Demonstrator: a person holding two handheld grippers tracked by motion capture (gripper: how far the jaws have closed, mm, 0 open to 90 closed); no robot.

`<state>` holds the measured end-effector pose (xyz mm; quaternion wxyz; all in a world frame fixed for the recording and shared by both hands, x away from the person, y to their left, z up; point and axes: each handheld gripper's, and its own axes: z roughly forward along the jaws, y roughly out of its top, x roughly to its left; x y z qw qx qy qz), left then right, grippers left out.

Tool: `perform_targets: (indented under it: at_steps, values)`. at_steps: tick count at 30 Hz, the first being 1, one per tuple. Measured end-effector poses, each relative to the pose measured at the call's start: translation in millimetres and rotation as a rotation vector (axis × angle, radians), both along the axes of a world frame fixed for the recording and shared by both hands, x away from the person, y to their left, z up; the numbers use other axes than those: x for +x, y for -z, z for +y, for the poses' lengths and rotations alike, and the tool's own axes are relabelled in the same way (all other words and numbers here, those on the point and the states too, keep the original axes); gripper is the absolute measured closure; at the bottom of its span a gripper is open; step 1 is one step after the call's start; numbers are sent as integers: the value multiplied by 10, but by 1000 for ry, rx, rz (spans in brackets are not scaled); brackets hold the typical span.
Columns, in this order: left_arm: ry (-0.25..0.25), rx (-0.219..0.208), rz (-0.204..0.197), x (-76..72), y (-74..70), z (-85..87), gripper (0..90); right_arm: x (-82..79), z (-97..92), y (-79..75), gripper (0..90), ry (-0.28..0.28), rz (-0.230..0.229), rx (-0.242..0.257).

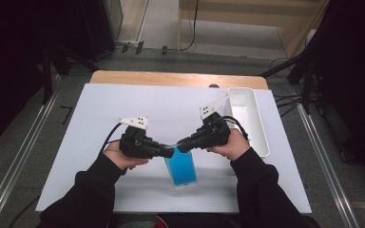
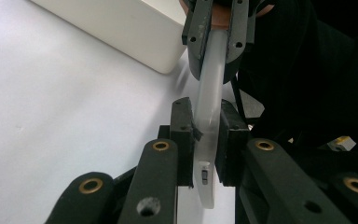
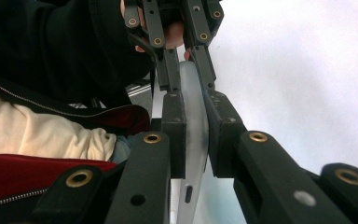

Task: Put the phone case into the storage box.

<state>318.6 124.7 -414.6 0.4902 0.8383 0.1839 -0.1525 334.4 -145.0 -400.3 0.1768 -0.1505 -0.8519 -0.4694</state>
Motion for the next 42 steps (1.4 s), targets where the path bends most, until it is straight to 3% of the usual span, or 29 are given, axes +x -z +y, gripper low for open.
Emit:
perform_targets:
  at_steps: [8,19,23,32,38,42]
  values:
    - [-10,1,18,7,-14,3,792,5,0,1,761,13,20,-8]
    - [-14,3,34,8,-34,4,795,-16,-16,-111,640,87,-12,2]
    - [-19,3,37,3,-44,4,795,-42,-40,-204,600,141,-36,25]
    - [-36,3,45,-12,-82,2,794,-120,-45,-399,531,295,-116,15]
    - [-58,5,46,-8,-105,17,794,-151,-50,-436,468,426,-173,-6]
    - [-83,5,48,5,-117,41,794,-152,-65,-416,427,484,-183,0]
